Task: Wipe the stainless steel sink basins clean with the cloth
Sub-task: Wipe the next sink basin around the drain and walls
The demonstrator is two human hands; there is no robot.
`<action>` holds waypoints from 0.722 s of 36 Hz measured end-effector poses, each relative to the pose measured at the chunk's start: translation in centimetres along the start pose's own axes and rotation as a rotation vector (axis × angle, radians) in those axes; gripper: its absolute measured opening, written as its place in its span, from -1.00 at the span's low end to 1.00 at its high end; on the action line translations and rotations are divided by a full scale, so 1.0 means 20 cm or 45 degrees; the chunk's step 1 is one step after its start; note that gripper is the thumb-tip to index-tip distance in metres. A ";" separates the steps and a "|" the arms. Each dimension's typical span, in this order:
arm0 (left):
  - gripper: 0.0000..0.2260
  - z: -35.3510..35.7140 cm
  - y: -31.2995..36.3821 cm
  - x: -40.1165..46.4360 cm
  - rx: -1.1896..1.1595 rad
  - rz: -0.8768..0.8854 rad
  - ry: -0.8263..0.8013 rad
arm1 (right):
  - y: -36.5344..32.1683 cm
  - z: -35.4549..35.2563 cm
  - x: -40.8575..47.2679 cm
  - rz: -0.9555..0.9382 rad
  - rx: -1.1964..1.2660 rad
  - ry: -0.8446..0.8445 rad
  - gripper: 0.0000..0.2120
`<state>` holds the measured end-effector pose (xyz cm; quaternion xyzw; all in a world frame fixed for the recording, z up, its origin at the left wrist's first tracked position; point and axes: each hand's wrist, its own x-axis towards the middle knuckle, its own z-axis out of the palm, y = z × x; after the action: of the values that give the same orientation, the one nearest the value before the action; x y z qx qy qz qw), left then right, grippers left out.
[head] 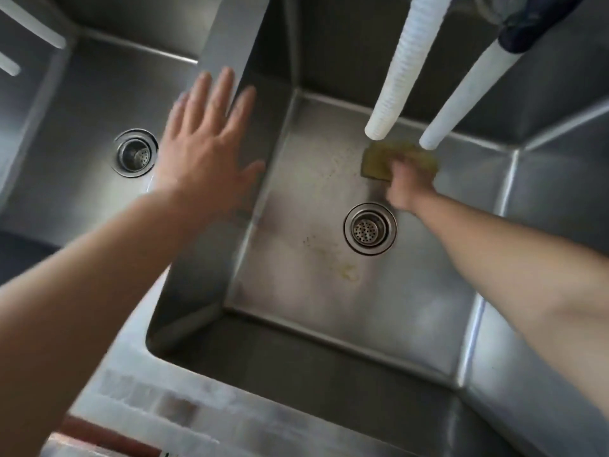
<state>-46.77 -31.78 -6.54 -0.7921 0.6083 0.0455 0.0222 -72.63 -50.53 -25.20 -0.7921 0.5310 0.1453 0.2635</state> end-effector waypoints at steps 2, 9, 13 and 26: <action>-0.19 0.02 -0.09 0.01 0.017 -0.013 -0.070 | 0.00 0.06 0.05 0.043 -0.189 -0.007 -0.44; -0.17 0.11 -0.14 -0.03 -0.047 0.019 0.016 | 0.03 0.16 0.18 0.091 -0.112 0.179 -0.39; -0.23 0.12 -0.15 -0.03 -0.076 0.022 0.066 | -0.04 0.17 0.15 0.075 -0.135 0.285 -0.53; -0.19 0.09 -0.12 -0.02 -0.126 -0.033 0.039 | -0.30 0.44 -0.37 -0.452 0.336 -0.368 -0.64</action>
<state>-44.61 -30.53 -8.24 -0.8006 0.5954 0.0629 -0.0258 -69.56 -38.07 -27.11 -0.8026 0.3550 0.1381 0.4591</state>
